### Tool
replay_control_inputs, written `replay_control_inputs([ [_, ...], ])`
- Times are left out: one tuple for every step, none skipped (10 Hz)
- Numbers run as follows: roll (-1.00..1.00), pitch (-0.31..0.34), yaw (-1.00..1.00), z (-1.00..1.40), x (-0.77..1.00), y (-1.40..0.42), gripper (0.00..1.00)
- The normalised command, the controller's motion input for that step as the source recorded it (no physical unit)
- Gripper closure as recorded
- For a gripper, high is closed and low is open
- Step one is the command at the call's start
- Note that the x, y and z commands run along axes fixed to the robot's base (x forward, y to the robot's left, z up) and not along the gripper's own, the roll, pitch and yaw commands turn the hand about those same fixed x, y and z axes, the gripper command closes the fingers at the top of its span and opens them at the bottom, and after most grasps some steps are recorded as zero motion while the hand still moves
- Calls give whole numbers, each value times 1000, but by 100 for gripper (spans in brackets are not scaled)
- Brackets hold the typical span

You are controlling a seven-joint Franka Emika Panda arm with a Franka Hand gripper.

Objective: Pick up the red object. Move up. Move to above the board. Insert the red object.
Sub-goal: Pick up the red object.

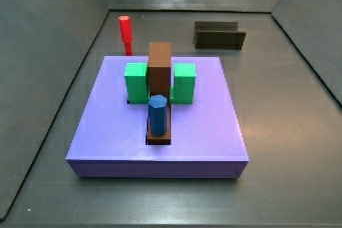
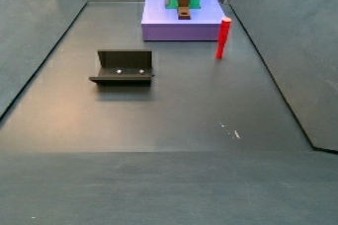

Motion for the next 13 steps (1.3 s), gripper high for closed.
replay_control_inputs([
  [29,-107,0,-217,-117,-303,0],
  [117,-106,29,-143,-131,-369,0],
  [147,-116,0,-186,-269,-334,0],
  [140,-150,0,-223,-394,-334,0],
  [127,-164,0,-263,-480,-334,0],
  [109,-206,0,-317,-526,-337,0],
  [151,-191,0,-317,-491,-414,0],
  [169,-203,0,-329,-586,-437,0],
  [153,-139,-80,-291,-423,-500,0],
  [110,-129,-194,-323,-546,-474,0],
  [73,-124,-191,-277,-520,-454,0],
  [50,-83,-186,-286,-486,-420,0],
  [69,-23,-171,-251,-297,-409,0],
])
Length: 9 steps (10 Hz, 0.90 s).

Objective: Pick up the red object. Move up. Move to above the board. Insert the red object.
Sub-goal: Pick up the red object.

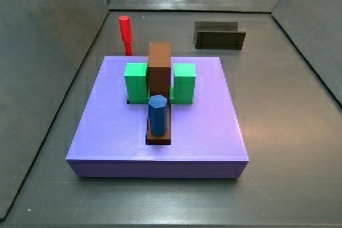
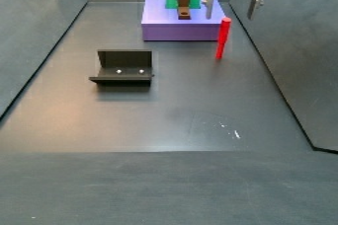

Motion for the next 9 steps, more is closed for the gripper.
replay_control_inputs([
  [66,-34,-157,-286,-346,-420,0],
  [41,0,-137,-269,-111,-374,0],
  [0,-29,-46,-206,-106,-171,0],
  [0,-11,0,-57,0,-29,0],
  [0,-17,0,-26,0,0,0],
  [0,-27,0,-120,29,0,0],
  [0,-51,0,-129,0,0,0],
  [21,-37,0,-140,26,-80,0],
  [0,-50,0,-286,0,-49,0],
])
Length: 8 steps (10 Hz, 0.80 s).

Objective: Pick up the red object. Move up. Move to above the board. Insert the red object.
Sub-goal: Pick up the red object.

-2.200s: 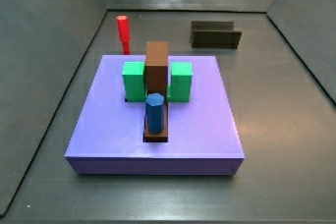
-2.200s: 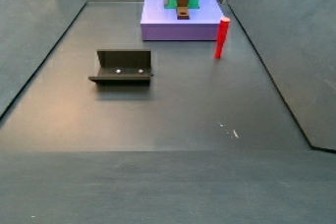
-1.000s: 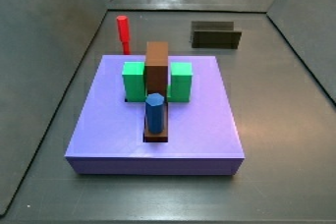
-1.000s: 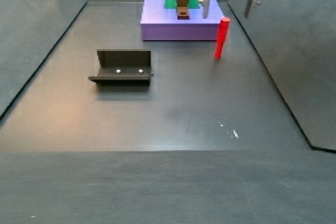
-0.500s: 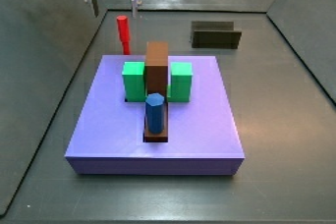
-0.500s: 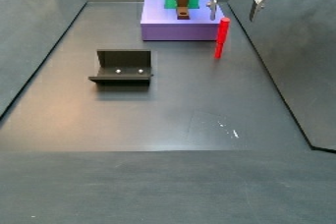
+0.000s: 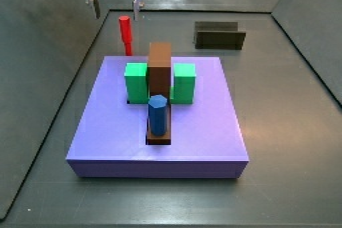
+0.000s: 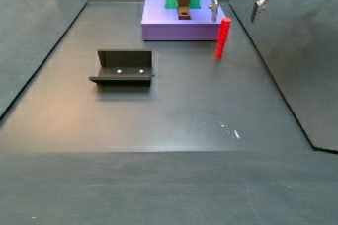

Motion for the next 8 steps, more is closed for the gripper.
replay_control_inputs([
  [0,-99,0,-346,-80,-23,0],
  [0,-81,0,-306,0,-37,0],
  [0,-39,-29,-334,43,0,0],
  [4,-49,-14,-397,0,-54,0],
  [0,-43,0,-223,0,-86,0],
  [0,-14,-9,-137,20,-57,0],
  [0,0,0,0,0,0,0],
  [0,0,0,0,0,0,100],
])
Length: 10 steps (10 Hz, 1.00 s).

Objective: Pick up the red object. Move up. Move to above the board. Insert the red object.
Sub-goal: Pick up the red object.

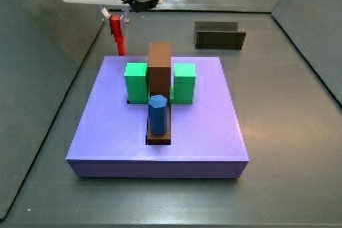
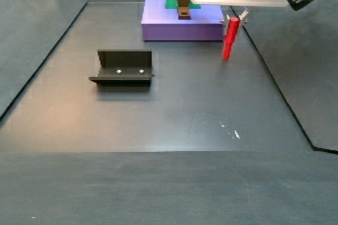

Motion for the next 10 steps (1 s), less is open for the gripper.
replay_control_inputs([
  [0,0,0,0,0,0,100],
  [0,0,0,0,0,0,100],
  [0,0,0,0,0,0,100],
  [0,0,0,0,0,0,100],
  [0,0,0,0,0,0,100],
  [0,0,0,0,0,0,100],
  [0,0,0,0,0,0,100],
  [0,0,0,0,0,0,100],
  [0,0,0,0,0,0,100],
  [0,0,0,0,0,0,100],
])
